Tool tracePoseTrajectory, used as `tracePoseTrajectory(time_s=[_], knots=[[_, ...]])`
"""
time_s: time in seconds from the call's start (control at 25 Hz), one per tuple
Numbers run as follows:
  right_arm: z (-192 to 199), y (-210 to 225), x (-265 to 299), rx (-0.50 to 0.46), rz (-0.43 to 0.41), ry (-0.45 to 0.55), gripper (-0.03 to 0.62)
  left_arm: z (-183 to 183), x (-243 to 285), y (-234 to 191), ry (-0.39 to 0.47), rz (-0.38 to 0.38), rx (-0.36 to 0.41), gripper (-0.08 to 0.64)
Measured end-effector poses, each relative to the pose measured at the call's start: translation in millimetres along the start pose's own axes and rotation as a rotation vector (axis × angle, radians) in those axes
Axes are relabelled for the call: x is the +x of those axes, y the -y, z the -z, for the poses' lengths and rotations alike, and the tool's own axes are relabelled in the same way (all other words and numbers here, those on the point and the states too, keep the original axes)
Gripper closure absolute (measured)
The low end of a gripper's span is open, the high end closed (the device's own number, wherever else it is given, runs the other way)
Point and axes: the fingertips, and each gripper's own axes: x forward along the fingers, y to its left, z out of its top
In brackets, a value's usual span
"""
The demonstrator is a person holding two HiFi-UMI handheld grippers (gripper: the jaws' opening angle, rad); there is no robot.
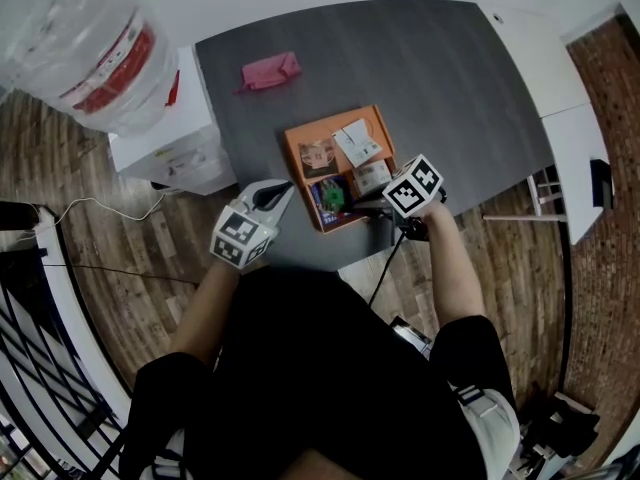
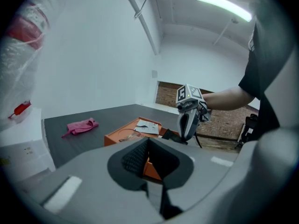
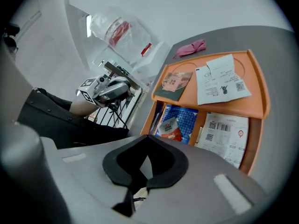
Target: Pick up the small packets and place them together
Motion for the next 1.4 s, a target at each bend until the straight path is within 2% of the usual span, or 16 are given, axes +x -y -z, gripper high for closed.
tracePoseTrajectory(time_s=[0.16,0.4,0.6,0.76,0.96,1.12,1.4], knots=[[-5.8,-9.3,-16.3,-0.046,0.030,0.038,0.591,-7.5,4.6,-1.5,0.014,-0.003,0.017,0.560],[-21.2,-44.6,-34.7,-0.135,0.009,0.118,0.591,-19.5,9.0,0.4,0.036,0.007,0.036,0.560],[-59.0,-54.3,-51.6,-0.148,0.002,0.302,0.591,-21.2,6.7,-2.3,0.043,-0.004,0.030,0.560],[-95.7,-37.8,-53.6,-0.058,0.000,0.480,0.591,-18.1,0.5,-6.1,0.039,-0.020,0.023,0.560],[-126.6,-10.0,-46.9,0.113,-0.013,0.658,0.591,-15.9,-7.7,-14.2,0.037,-0.048,0.011,0.560],[-131.6,6.9,-28.5,0.237,0.027,0.726,0.591,-14.0,-11.9,-19.6,0.037,-0.061,0.001,0.560],[-114.2,36.6,-0.3,0.484,0.083,0.820,0.591,-5.4,-10.1,-20.4,0.016,-0.058,0.002,0.560]])
